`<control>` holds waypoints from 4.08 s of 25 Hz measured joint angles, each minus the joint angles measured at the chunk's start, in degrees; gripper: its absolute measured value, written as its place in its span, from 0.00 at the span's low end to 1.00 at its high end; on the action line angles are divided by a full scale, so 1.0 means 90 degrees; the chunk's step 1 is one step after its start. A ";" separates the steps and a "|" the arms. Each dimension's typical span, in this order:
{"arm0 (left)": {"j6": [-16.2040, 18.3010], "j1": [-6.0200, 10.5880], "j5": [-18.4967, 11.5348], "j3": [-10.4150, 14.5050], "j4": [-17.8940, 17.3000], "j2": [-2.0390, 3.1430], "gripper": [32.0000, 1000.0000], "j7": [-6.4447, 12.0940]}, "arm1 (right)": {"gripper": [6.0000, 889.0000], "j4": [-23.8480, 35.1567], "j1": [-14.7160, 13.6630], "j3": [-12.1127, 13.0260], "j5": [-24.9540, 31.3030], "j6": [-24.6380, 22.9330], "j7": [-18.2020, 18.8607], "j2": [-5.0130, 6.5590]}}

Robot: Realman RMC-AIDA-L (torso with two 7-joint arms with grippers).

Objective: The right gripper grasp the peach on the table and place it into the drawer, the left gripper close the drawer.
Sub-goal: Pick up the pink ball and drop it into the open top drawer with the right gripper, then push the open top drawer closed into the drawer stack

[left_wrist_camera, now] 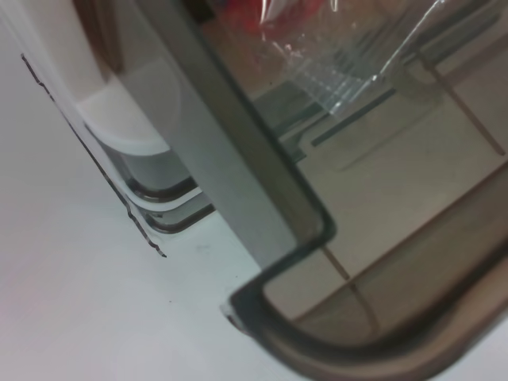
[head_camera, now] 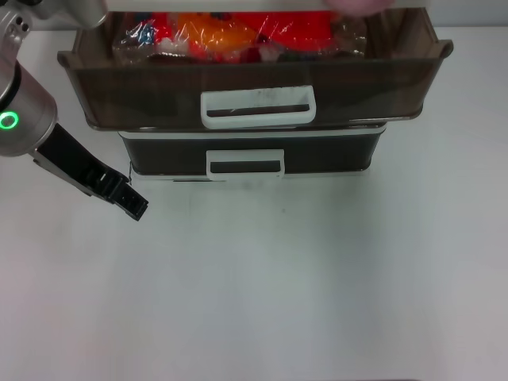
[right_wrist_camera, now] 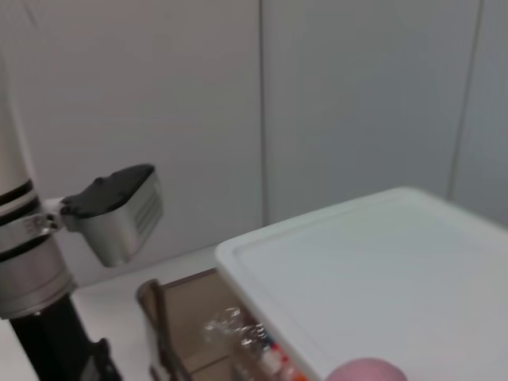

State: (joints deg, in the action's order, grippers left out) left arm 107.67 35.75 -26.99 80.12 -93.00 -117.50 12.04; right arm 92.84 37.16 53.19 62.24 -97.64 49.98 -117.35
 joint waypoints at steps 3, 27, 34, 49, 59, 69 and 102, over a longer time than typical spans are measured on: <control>0.0000 0.0010 0.0001 0.0002 -0.0006 0.0000 0.78 0.0000 | 0.03 -0.0934 0.0355 0.0033 0.0007 0.0067 0.0221 0.0009; 0.0010 0.0061 0.0001 0.0043 -0.0008 0.0010 0.78 0.0000 | 0.27 -0.1538 0.0566 -0.0002 -0.0002 0.0186 0.0586 -0.0038; 0.0020 0.0061 0.0000 0.0043 -0.0008 0.0009 0.78 0.0000 | 0.56 -0.1523 0.0548 0.0022 0.0003 0.0186 0.0603 -0.0038; 0.0019 0.0061 0.0001 0.0043 -0.0011 -0.0001 0.78 0.0000 | 0.91 -0.1527 0.0512 0.0043 0.0009 0.0185 0.0653 -0.0038; 0.0013 0.0055 0.0000 0.0034 -0.0018 -0.0001 0.77 0.0000 | 0.91 -0.0792 0.0087 -0.0467 0.0220 0.0040 0.0497 0.0012; -0.0027 0.0008 0.0001 0.0028 -0.0019 -0.0002 0.77 0.0038 | 0.91 -0.0495 -0.0999 -0.1185 -0.0160 -0.0465 -0.0142 0.1235; 0.0186 -0.0337 -0.0174 0.2128 -0.1315 -0.0018 0.76 0.0387 | 0.90 -0.2459 -0.0482 -0.0107 -0.3548 0.0234 0.1152 0.0320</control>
State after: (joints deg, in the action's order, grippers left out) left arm 109.34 32.72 -28.56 99.26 -104.84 -117.67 15.53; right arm 70.71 32.82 52.23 30.31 -95.54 60.35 -114.47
